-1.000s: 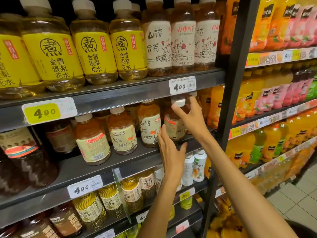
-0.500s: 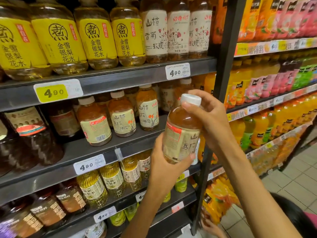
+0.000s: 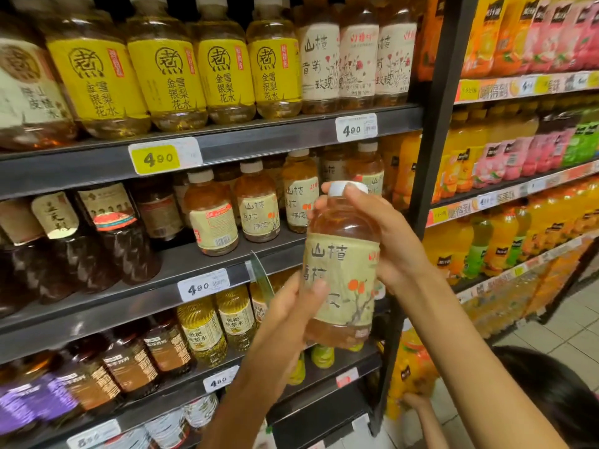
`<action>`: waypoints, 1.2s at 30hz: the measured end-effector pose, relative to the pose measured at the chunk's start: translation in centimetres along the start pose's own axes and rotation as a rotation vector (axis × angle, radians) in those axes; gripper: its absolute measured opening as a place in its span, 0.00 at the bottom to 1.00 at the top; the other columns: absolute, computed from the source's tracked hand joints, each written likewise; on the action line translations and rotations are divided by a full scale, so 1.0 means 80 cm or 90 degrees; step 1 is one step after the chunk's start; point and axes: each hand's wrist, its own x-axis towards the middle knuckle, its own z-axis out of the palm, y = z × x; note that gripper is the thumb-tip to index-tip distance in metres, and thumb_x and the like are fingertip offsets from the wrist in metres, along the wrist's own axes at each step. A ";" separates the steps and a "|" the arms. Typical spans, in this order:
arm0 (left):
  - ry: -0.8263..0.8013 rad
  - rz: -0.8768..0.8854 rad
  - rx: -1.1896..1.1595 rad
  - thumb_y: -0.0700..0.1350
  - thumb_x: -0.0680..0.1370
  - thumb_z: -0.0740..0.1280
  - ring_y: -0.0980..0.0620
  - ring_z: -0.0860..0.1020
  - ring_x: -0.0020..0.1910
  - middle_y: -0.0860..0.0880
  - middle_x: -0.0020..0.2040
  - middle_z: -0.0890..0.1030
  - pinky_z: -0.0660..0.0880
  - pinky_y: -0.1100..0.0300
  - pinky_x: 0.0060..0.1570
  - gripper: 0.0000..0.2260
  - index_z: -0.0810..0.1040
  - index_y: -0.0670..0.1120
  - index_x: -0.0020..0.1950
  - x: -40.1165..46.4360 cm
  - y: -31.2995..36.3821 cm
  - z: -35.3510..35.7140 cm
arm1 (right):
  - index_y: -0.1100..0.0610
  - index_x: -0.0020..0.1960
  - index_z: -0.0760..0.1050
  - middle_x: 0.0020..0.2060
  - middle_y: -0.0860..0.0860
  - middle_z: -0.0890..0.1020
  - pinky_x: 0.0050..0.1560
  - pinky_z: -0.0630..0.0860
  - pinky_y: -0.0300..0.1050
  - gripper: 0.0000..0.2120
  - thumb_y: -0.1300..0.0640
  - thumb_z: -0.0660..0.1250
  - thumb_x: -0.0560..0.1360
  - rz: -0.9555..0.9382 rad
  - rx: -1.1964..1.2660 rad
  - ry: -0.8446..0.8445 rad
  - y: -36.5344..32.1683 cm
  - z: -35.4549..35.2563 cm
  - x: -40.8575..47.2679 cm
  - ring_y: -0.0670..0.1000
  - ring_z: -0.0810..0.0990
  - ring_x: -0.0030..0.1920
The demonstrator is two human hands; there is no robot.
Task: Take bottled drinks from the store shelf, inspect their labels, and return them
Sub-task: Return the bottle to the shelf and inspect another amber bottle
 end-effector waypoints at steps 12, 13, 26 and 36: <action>-0.225 -0.163 -0.388 0.64 0.71 0.67 0.40 0.81 0.46 0.36 0.52 0.79 0.80 0.48 0.42 0.34 0.75 0.38 0.65 -0.030 0.010 -0.007 | 0.61 0.48 0.77 0.41 0.57 0.84 0.56 0.77 0.53 0.19 0.46 0.62 0.71 0.112 0.156 -0.134 0.016 0.047 -0.002 0.58 0.83 0.48; -0.229 -0.168 -0.384 0.65 0.73 0.62 0.40 0.81 0.46 0.36 0.51 0.80 0.80 0.48 0.45 0.34 0.76 0.38 0.64 -0.030 0.011 -0.007 | 0.60 0.45 0.75 0.38 0.55 0.83 0.55 0.77 0.52 0.17 0.46 0.61 0.71 0.111 0.183 -0.137 0.018 0.052 -0.002 0.56 0.83 0.45; -0.026 -0.153 -0.321 0.63 0.68 0.67 0.40 0.80 0.56 0.39 0.60 0.80 0.80 0.44 0.50 0.33 0.74 0.44 0.67 -0.041 0.023 -0.034 | 0.57 0.48 0.77 0.38 0.55 0.83 0.55 0.78 0.54 0.14 0.47 0.70 0.70 0.129 0.013 0.044 0.016 0.065 0.009 0.56 0.82 0.47; -0.104 -0.189 -0.280 0.66 0.73 0.57 0.38 0.80 0.57 0.36 0.59 0.80 0.79 0.46 0.52 0.34 0.75 0.41 0.67 -0.044 0.022 -0.044 | 0.56 0.41 0.74 0.33 0.52 0.79 0.45 0.80 0.48 0.08 0.52 0.66 0.74 0.129 0.084 -0.019 0.011 0.067 0.011 0.54 0.81 0.40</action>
